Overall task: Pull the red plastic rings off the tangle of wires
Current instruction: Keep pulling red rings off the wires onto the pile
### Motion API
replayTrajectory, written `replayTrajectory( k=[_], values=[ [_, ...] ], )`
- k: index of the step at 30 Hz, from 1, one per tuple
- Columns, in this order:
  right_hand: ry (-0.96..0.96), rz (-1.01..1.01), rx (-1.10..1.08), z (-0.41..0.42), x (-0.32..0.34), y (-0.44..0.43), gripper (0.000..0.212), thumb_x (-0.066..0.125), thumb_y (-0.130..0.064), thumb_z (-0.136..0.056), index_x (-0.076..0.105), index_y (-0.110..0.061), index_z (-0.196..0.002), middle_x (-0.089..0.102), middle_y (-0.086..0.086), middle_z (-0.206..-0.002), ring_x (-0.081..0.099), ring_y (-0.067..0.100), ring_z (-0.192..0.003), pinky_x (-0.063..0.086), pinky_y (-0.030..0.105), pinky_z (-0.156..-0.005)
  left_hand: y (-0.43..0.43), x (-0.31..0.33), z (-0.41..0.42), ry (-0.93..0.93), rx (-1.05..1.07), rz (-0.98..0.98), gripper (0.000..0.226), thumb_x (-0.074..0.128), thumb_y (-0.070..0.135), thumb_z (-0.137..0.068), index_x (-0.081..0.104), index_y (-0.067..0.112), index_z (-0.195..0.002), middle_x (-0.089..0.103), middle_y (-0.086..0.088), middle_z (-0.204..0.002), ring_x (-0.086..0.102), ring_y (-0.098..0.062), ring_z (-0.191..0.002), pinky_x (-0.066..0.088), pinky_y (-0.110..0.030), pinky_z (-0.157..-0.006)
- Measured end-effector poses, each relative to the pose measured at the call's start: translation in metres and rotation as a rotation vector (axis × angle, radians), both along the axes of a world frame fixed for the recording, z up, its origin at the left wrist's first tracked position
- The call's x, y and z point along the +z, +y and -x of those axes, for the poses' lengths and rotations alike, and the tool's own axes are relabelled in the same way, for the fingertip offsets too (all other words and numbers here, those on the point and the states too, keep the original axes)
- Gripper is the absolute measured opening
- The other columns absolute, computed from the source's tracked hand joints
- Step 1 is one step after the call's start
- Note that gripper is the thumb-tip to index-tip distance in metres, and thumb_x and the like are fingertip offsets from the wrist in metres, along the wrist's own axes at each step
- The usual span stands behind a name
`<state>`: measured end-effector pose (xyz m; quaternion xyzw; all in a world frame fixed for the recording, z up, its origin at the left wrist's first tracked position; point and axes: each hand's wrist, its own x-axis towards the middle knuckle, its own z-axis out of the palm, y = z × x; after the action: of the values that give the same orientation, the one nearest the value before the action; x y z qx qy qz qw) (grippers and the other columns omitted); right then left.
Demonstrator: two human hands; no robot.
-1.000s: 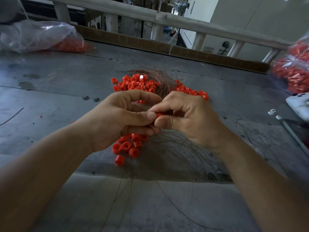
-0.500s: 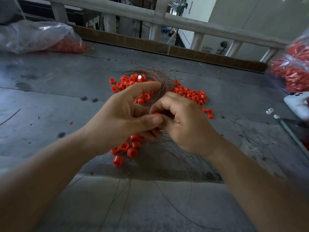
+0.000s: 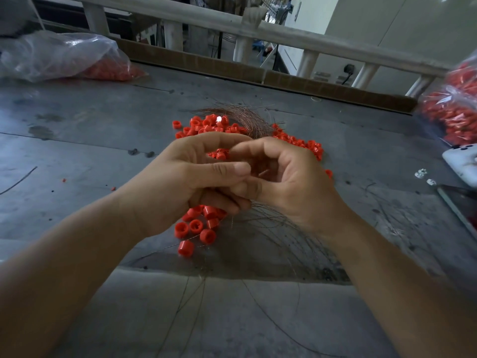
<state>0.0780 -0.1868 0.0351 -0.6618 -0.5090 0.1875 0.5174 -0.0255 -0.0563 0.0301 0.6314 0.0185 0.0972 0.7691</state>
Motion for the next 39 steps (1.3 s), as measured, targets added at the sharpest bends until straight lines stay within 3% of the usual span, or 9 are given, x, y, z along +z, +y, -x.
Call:
replayTrajectory(
  k=[3,6,13,16,19,24,31,35,39],
  values=[
    [0.261,0.024,0.087,-0.004,0.000,0.001,0.040,0.065,-0.035,-0.065,0.058,-0.019,-0.101,0.068,-0.001,-0.085,0.066,0.013,-0.080,0.055,0.025,-0.073,0.004,0.003,-0.001,-0.049,0.036,0.123,0.033,0.076,0.012,-0.062,0.070,0.016,-0.094,0.069,-0.011,-0.067,0.067,-0.017,-0.056,0.053,-0.020,-0.049],
    [0.458,0.059,0.176,-0.003,0.000,0.002,0.034,0.058,-0.030,-0.072,0.057,-0.014,-0.102,0.070,0.002,-0.077,0.067,0.016,-0.071,0.056,0.025,-0.064,0.009,0.005,-0.002,-0.110,0.078,0.249,0.034,0.068,0.016,-0.058,0.073,0.012,-0.091,0.071,-0.010,-0.073,0.068,-0.013,-0.060,0.054,-0.018,-0.054],
    [0.453,0.012,0.111,-0.011,0.007,-0.003,0.011,0.066,-0.016,-0.072,0.067,-0.017,-0.083,0.062,-0.002,-0.057,0.055,0.008,-0.048,0.046,0.017,-0.044,0.016,0.007,0.000,-0.179,0.105,0.317,0.026,0.065,0.016,-0.057,0.075,0.011,-0.080,0.072,-0.009,-0.077,0.068,-0.011,-0.064,0.053,-0.014,-0.056],
    [0.369,0.027,0.053,-0.021,0.014,-0.009,0.006,0.064,-0.013,-0.075,0.068,-0.015,-0.079,0.060,-0.001,-0.054,0.050,0.006,-0.042,0.042,0.015,-0.040,0.019,0.008,0.000,-0.192,0.198,0.245,0.014,0.066,0.017,-0.059,0.074,0.013,-0.069,0.072,-0.006,-0.078,0.066,-0.006,-0.063,0.051,-0.011,-0.056],
    [0.091,0.113,-0.069,-0.029,0.016,-0.015,0.009,0.064,-0.010,-0.079,0.067,-0.018,-0.077,0.063,-0.001,-0.054,0.055,0.006,-0.047,0.045,0.015,-0.046,0.013,0.002,-0.002,-0.094,0.319,0.022,0.008,0.065,0.009,-0.055,0.071,0.012,-0.060,0.067,-0.002,-0.060,0.065,-0.009,-0.055,0.051,-0.013,-0.053],
    [-0.236,0.338,-0.173,-0.037,0.010,-0.015,0.018,0.063,-0.010,-0.083,0.063,-0.025,-0.074,0.065,-0.009,-0.056,0.063,0.004,-0.058,0.054,0.017,-0.059,0.014,-0.013,-0.007,0.064,0.513,-0.728,0.022,0.077,0.014,-0.061,0.065,0.032,-0.068,0.068,0.012,-0.066,0.064,-0.002,-0.061,0.053,-0.012,-0.062],
    [-0.390,0.520,-0.134,-0.037,0.007,-0.015,0.017,0.067,-0.020,-0.081,0.060,-0.030,-0.069,0.064,-0.011,-0.062,0.061,-0.005,-0.062,0.050,0.013,-0.063,0.011,-0.015,-0.007,0.161,0.391,-0.934,0.012,0.073,0.031,-0.062,0.063,0.035,-0.057,0.065,0.015,-0.068,0.061,-0.001,-0.073,0.052,-0.029,-0.077],
    [-0.462,0.569,-0.110,-0.037,0.006,-0.015,0.016,0.069,-0.024,-0.080,0.060,-0.031,-0.068,0.059,-0.016,-0.068,0.053,-0.014,-0.068,0.042,0.003,-0.060,0.008,-0.012,-0.007,0.168,0.367,-0.921,0.009,0.069,0.040,-0.058,0.063,0.034,-0.055,0.065,0.017,-0.067,0.060,-0.002,-0.073,0.052,-0.031,-0.077],
    [-0.481,0.579,-0.101,-0.037,0.005,-0.014,0.012,0.069,-0.027,-0.079,0.062,-0.030,-0.070,0.060,-0.017,-0.071,0.055,-0.013,-0.071,0.042,0.002,-0.061,0.010,-0.014,-0.007,0.167,0.416,-0.844,0.013,0.070,0.039,-0.064,0.068,0.026,-0.062,0.068,0.004,-0.068,0.063,-0.013,-0.068,0.054,-0.038,-0.072]
  ],
)
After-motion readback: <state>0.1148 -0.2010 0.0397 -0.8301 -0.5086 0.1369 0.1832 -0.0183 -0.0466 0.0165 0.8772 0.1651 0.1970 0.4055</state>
